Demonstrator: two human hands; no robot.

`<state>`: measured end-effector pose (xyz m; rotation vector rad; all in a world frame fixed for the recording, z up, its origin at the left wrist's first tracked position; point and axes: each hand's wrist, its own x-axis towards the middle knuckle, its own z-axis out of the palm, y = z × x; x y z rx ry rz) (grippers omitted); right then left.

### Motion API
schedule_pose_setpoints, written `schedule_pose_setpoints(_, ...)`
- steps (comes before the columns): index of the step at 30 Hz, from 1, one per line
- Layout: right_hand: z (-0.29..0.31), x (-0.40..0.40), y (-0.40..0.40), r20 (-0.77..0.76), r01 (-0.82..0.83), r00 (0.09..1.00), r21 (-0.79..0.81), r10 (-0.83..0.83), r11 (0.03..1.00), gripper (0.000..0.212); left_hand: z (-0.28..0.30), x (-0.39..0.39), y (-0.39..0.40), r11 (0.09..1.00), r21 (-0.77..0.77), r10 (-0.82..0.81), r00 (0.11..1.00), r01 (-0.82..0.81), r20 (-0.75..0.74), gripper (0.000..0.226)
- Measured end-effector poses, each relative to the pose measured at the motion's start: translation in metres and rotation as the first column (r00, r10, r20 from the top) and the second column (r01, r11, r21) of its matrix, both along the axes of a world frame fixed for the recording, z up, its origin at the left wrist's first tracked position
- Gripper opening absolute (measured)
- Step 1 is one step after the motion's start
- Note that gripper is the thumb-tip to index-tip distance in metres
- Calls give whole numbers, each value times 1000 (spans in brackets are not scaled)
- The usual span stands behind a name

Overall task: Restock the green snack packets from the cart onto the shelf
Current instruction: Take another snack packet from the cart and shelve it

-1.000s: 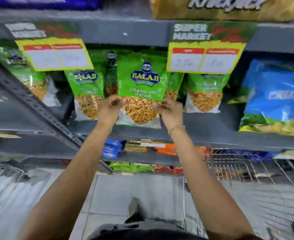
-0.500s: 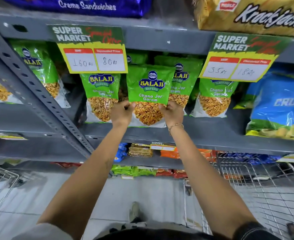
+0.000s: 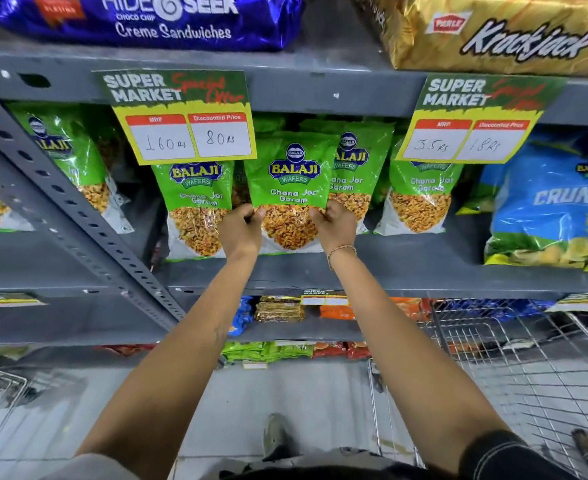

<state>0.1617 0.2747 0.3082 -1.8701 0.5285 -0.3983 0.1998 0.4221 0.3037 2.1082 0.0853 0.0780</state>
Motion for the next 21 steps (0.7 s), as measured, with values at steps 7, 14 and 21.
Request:
schedule_pose_setpoints(7, 1, -2, 3, -46, -6, 999, -47, 4, 999, 48, 16, -8, -1, 989, 121, -86, 996, 88, -23, 25)
schedule_pose_setpoints(14, 0, -10, 6, -59, 80, 995, 76, -76, 994, 25, 2, -39, -15, 988, 150, -83, 945, 36, 317, 38)
schedule_pose_setpoints(21, 9, -40, -29, 16, 132, 991, -63, -132, 989, 16, 13, -53, -62, 934, -60, -331, 918, 351, 217, 21)
